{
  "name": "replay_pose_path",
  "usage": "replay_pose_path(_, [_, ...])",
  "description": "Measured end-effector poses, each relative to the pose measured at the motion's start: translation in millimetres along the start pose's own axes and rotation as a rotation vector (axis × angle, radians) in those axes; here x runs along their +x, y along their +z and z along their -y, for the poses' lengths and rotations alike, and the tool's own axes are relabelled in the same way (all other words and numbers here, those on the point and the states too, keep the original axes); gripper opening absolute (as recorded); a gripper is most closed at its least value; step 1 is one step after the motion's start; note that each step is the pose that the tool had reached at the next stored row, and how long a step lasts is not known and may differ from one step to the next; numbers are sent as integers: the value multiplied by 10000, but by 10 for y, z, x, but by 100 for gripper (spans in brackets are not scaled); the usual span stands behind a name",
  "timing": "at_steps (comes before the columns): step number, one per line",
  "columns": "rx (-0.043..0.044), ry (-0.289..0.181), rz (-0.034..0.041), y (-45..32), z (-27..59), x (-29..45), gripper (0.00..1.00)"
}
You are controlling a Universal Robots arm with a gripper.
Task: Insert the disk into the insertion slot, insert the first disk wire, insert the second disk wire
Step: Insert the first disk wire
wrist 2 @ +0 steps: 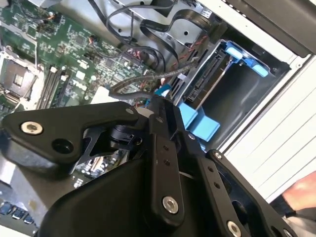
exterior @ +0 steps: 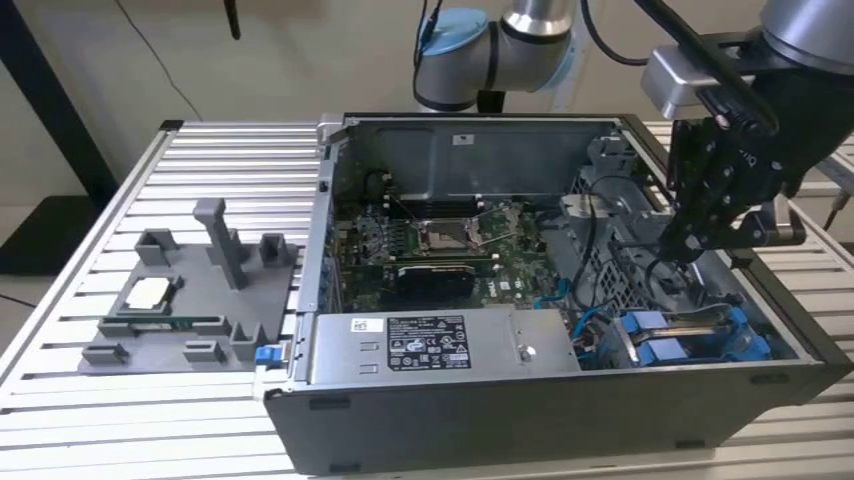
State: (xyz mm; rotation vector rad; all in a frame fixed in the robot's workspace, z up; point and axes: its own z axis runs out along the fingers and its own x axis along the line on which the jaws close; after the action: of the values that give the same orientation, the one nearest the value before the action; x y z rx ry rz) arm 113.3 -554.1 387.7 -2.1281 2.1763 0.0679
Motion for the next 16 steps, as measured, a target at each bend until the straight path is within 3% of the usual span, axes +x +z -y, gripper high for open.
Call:
replay_pose_path(9, [103, -45, -966, 17, 0, 9, 19])
replay_pose_path(13, [141, -63, -1338, 26, -1, 15, 19])
replay_pose_path(16, [168, -74, -1571, 37, -1, 19, 19])
